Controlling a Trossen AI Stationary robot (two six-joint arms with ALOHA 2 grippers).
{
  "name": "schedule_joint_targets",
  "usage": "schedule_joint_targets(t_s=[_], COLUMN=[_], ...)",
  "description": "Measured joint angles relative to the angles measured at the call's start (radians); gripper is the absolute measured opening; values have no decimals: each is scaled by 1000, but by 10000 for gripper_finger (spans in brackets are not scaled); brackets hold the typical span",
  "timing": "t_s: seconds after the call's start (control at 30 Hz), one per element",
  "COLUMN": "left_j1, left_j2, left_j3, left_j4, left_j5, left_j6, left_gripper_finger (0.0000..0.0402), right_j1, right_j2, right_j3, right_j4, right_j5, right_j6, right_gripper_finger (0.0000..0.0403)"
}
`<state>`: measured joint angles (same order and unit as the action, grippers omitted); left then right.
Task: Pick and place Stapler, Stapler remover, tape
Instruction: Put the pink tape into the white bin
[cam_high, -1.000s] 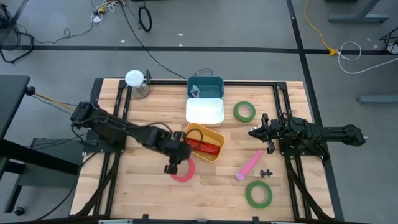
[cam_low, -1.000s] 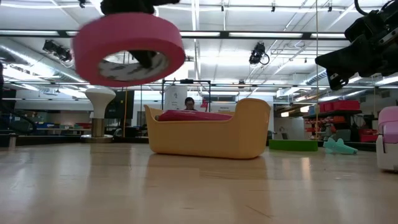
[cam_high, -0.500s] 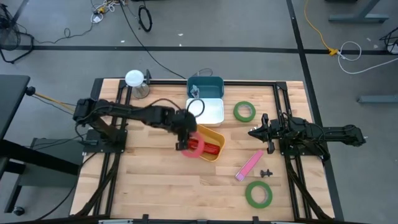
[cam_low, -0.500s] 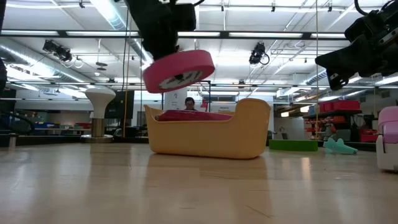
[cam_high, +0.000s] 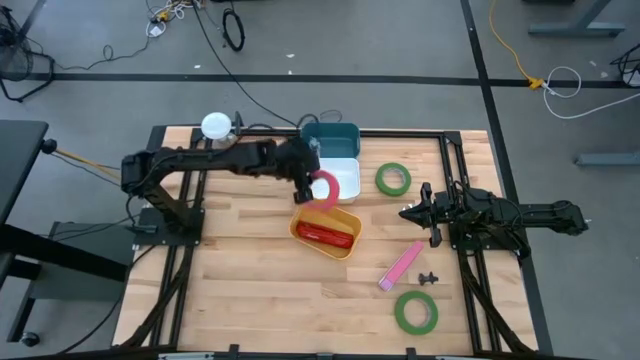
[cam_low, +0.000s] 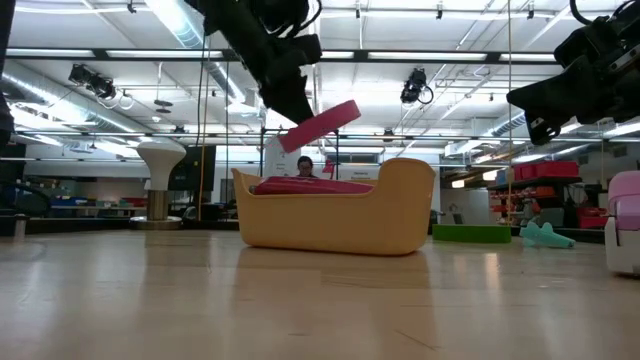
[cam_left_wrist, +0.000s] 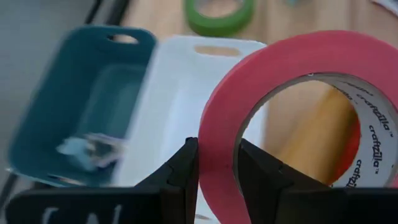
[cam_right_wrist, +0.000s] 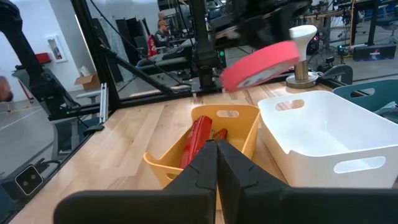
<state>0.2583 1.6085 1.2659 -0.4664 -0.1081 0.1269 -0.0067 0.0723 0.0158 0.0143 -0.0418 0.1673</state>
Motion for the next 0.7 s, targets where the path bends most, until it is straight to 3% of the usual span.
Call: schedule_joint_targets(t_s=[0.23,0.4,0.7], left_j1=[94,139,161], left_j2=[0,0,15], left_j3=[0,0,-2], left_j4=[88,103,112], left_j5=[2,78,107], left_j6=[76,72,68], left_gripper_finger=[101,101,101], right_j1=[0,0,0], right_j2=[0,0,0], right_j3=[0,0,0], right_j4=[0,0,0], right_j5=[0,0,0], right_j6=[0,0,0], right_gripper_finger=[7,6,7])
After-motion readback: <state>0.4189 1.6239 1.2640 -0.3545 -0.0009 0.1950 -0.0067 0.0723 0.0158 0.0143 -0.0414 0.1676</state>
